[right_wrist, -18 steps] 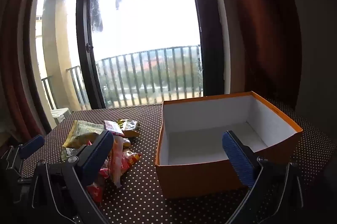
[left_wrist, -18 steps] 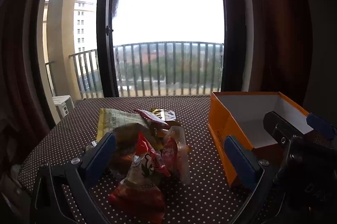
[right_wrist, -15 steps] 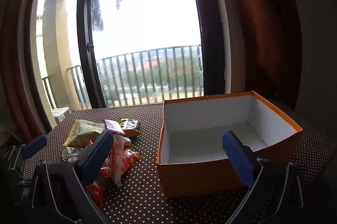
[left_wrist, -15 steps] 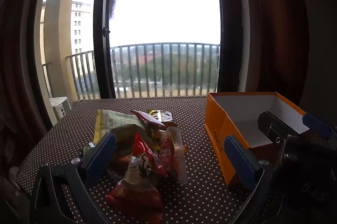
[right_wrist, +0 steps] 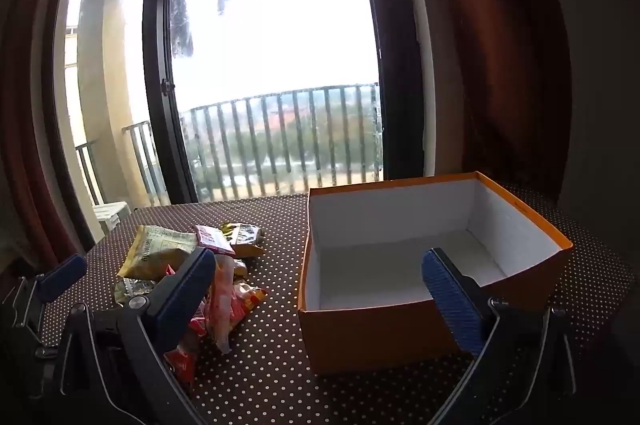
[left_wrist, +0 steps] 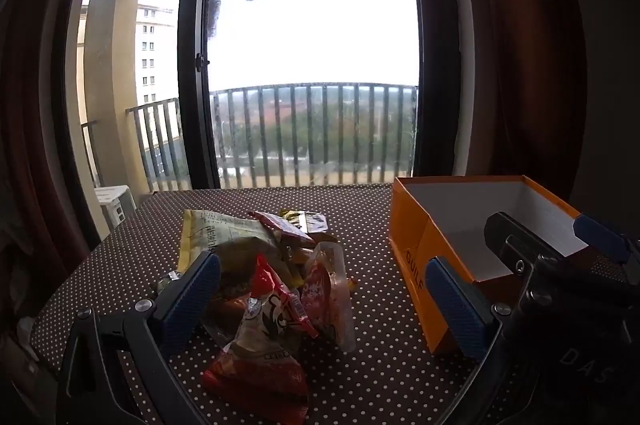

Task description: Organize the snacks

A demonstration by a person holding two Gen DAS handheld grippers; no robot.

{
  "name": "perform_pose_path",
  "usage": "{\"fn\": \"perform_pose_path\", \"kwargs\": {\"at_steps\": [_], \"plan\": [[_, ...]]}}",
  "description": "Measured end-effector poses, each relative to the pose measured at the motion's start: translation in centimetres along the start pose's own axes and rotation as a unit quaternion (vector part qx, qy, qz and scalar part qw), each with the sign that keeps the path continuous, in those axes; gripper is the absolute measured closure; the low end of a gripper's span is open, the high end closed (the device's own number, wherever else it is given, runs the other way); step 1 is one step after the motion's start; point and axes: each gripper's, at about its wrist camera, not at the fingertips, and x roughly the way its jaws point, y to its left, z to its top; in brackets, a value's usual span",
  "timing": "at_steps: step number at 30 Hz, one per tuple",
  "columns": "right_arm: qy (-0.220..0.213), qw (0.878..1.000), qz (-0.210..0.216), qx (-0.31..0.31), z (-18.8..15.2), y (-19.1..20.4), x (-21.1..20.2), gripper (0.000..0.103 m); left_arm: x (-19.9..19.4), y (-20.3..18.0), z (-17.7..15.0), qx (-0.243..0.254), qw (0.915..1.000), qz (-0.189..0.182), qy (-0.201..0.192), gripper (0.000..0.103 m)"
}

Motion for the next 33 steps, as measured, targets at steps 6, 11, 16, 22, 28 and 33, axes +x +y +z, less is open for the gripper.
{"fn": "perform_pose_path", "kwargs": {"at_steps": [6,11,16,22,28,33], "plan": [[0.002,1.0,-0.006,-0.002,0.0,0.21,0.17,0.0,0.02,0.22,-0.05,-0.004,1.0,-0.006,0.001,0.001],[0.004,1.0,-0.011,-0.002,0.16,0.12,0.14,0.0,0.2,0.04,-0.1,0.0,1.0,-0.006,0.001,0.001],[0.004,1.0,-0.015,-0.002,0.2,0.03,0.03,0.0,0.28,-0.06,-0.11,-0.001,1.0,-0.008,0.002,0.001],[0.006,1.0,-0.021,-0.002,0.27,0.02,0.0,0.0,0.24,-0.06,-0.11,0.001,1.0,-0.007,0.001,0.001],[0.011,1.0,-0.029,-0.004,0.29,0.05,0.1,0.0,0.48,-0.17,-0.26,0.002,1.0,-0.008,0.003,0.001],[0.01,1.0,-0.027,-0.002,0.33,0.02,0.07,0.0,0.32,-0.31,-0.23,0.003,1.0,-0.008,0.002,0.001]]}}
